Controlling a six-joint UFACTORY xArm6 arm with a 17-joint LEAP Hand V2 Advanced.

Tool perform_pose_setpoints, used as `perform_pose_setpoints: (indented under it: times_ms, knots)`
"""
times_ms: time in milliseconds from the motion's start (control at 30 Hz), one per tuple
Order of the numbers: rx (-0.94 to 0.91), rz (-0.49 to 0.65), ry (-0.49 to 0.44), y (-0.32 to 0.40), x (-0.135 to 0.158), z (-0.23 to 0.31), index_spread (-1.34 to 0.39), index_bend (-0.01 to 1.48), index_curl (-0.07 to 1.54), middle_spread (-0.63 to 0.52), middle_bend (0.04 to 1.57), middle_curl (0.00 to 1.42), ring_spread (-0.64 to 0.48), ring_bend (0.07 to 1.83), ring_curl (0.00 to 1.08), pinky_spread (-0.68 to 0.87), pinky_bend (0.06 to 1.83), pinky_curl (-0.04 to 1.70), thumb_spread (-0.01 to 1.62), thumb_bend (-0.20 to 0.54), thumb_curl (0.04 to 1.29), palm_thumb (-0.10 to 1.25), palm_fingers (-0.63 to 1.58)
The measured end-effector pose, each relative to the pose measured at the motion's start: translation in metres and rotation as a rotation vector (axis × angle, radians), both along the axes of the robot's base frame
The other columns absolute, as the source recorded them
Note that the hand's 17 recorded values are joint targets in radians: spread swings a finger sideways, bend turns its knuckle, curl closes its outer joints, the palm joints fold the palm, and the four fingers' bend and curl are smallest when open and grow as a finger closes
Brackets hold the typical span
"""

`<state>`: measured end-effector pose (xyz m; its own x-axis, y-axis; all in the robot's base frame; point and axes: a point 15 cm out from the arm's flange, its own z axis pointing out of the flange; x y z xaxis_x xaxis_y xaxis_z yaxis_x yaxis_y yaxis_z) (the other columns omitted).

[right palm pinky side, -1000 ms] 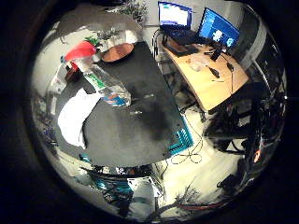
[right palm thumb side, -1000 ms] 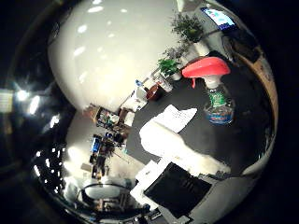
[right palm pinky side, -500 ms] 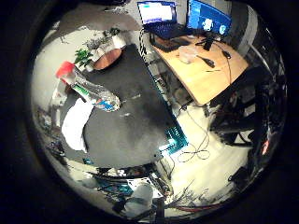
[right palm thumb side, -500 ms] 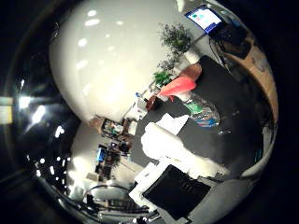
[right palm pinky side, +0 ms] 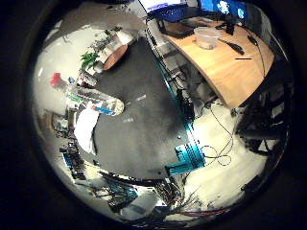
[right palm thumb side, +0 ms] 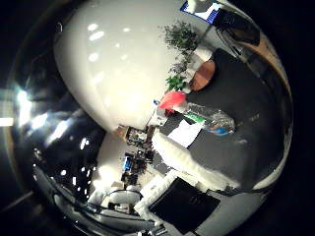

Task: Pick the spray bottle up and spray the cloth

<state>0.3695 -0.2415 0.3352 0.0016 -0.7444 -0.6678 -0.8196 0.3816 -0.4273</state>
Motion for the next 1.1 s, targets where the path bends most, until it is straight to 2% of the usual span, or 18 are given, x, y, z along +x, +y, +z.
perform_pose_setpoints:
  times_ms: [500,933,1100]
  knots:
    - [0.005,0.102,-0.025,0.066,0.059,-0.012,-0.24,0.18,0.34,0.11,0.2,0.32,0.28,0.48,0.12,0.61,1.14,0.0,1.01,-0.03,0.43,0.45,0.35]
    - [0.008,0.095,0.015,0.07,0.08,-0.047,-0.24,0.18,0.34,0.11,0.2,0.32,0.28,0.48,0.14,0.61,1.14,0.0,1.0,-0.028,0.43,0.46,0.36]
    - [0.007,0.096,0.015,0.077,0.091,-0.054,-0.26,0.18,0.33,0.07,0.22,0.32,0.26,0.53,0.15,0.6,1.14,0.0,1.0,-0.028,0.43,0.46,0.43]
